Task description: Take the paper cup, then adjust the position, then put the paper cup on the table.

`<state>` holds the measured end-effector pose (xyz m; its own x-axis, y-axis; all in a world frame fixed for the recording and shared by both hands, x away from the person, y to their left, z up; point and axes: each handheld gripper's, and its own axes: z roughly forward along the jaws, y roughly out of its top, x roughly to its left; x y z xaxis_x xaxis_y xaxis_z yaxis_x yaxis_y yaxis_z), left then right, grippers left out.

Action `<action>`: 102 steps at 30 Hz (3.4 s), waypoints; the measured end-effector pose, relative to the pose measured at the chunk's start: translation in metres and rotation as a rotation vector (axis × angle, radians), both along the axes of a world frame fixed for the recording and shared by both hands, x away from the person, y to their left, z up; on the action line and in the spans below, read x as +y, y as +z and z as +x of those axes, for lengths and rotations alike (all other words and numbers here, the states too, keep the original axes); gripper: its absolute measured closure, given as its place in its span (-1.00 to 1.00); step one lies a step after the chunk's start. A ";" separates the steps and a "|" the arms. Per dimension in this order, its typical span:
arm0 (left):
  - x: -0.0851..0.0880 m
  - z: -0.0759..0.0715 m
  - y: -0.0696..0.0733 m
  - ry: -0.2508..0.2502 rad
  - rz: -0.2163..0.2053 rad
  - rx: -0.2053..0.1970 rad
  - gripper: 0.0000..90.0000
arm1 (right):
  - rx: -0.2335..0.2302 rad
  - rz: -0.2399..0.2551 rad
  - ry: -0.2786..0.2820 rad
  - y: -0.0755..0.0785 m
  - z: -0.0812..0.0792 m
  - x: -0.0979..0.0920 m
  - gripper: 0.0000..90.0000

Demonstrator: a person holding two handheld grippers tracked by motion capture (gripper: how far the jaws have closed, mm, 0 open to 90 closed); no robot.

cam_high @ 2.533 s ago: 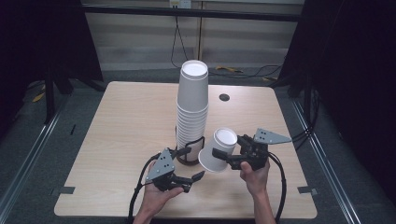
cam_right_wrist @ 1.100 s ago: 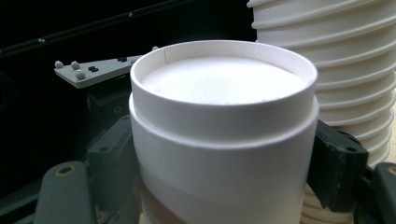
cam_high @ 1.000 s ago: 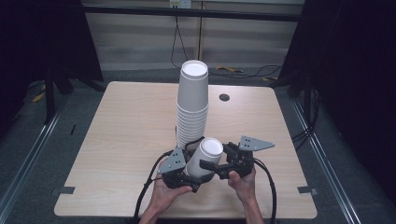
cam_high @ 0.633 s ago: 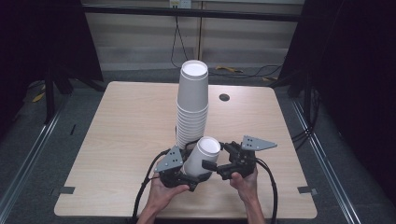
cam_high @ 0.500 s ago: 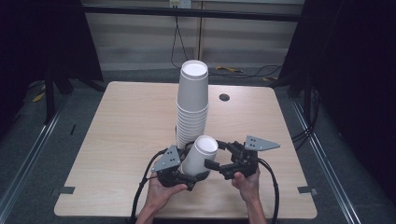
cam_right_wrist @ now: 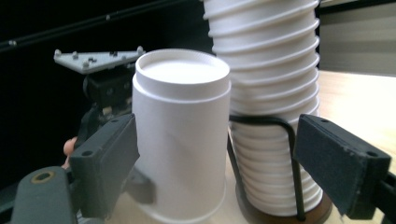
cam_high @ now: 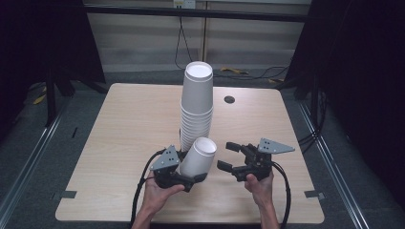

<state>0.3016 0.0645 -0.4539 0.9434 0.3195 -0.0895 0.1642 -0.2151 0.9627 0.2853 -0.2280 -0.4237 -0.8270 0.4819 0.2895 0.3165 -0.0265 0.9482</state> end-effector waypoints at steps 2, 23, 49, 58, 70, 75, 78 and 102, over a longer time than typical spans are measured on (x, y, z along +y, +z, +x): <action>0.000 0.000 0.002 -0.001 0.020 -0.001 -0.66 | -0.001 -0.021 -0.008 0.000 -0.001 0.001 -0.69; -0.002 0.005 0.009 -0.056 0.232 -0.036 -0.66 | 0.049 -0.253 -0.017 -0.002 -0.001 -0.001 -0.69; -0.013 0.007 0.003 -0.119 0.451 -0.028 -0.65 | 0.059 -0.546 0.100 -0.008 -0.006 0.013 -0.70; -0.025 0.009 0.015 -0.167 0.556 -0.071 -0.65 | 0.050 -0.613 0.119 -0.006 -0.003 0.017 -0.63; -0.041 0.005 0.016 -0.201 0.683 -0.091 -0.66 | 0.093 -0.698 0.214 -0.008 0.003 0.020 -0.43; -0.043 0.008 0.017 -0.208 0.679 -0.086 -0.66 | 0.104 -0.733 0.189 -0.011 0.006 0.020 -0.55; -0.045 0.009 0.018 -0.221 0.698 -0.085 -0.66 | 0.105 -0.726 0.195 -0.010 0.008 0.020 -0.57; -0.057 0.006 0.014 -0.296 0.770 -0.084 -0.66 | 0.148 -0.816 0.359 0.000 0.023 0.041 -0.60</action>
